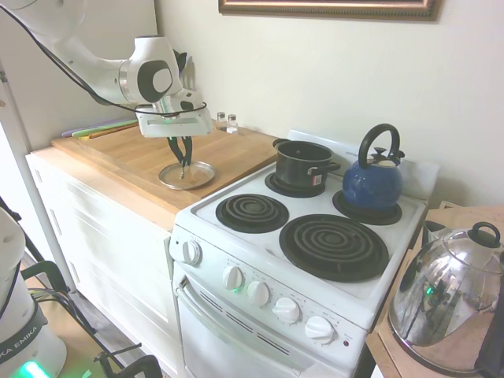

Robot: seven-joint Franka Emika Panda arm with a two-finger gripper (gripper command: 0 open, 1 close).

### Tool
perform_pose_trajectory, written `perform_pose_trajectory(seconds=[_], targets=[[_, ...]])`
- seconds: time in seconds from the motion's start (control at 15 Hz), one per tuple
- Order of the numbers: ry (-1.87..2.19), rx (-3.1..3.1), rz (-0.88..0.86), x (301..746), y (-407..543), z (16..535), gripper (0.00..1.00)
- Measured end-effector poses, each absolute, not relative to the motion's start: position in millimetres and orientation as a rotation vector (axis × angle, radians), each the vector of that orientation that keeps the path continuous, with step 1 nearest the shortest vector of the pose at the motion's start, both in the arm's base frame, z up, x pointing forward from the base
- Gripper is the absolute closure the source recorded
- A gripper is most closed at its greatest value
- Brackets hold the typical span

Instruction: Uncover the lid of the pot

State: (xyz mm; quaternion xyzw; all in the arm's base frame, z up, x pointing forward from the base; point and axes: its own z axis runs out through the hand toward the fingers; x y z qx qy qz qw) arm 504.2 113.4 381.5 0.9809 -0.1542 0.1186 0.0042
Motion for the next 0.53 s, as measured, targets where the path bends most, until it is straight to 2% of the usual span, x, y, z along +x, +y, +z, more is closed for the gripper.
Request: perform_pose_trajectory(seconds=[0.53], targets=[[-0.528,3.076,0.469,510,110,413,0.0]])
